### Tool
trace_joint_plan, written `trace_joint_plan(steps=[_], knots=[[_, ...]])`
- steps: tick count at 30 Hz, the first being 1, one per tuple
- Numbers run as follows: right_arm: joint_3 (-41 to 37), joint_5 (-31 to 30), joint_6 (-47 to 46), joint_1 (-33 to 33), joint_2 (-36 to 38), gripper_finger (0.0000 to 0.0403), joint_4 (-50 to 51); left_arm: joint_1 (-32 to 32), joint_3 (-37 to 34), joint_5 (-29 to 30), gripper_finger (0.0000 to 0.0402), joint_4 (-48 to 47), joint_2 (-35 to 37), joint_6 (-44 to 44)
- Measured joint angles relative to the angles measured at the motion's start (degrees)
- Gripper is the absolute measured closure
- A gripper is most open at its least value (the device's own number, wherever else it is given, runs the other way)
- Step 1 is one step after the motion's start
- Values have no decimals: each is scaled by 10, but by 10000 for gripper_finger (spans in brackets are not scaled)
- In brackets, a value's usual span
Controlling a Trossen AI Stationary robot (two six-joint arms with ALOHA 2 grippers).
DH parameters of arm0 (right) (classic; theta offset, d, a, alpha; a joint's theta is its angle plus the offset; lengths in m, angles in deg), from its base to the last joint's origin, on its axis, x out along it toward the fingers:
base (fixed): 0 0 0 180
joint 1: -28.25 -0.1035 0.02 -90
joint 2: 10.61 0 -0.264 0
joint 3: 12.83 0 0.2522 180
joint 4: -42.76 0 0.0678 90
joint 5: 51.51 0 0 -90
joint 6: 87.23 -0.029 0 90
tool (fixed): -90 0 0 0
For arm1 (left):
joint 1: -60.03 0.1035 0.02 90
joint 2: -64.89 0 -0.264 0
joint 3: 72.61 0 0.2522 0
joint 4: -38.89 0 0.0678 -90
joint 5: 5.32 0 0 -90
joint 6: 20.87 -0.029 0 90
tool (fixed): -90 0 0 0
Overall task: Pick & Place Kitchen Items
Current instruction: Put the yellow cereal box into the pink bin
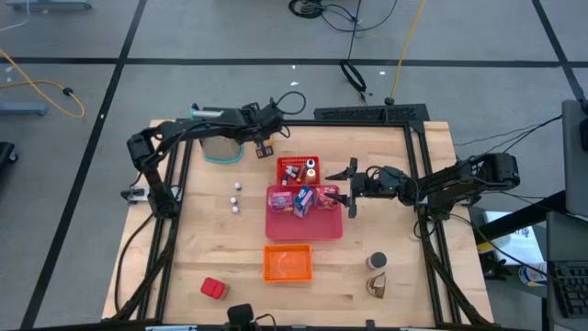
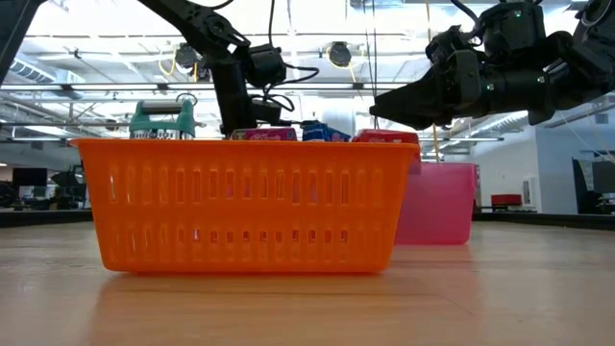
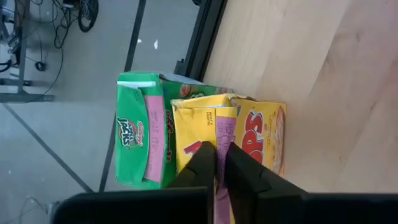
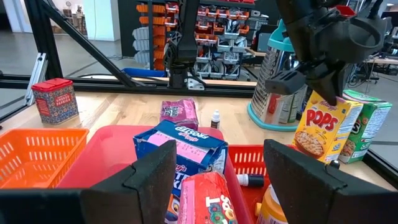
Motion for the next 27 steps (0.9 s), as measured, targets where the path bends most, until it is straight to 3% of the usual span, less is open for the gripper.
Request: trace_joint_plan(steps=[17,27], knots=[[0,0,-12,0,0,169,2,-40,-2,44,401,-9,9,-11],[0,-2,-13,1,0,169,3,-79,-2,72,401,-22,86,3]])
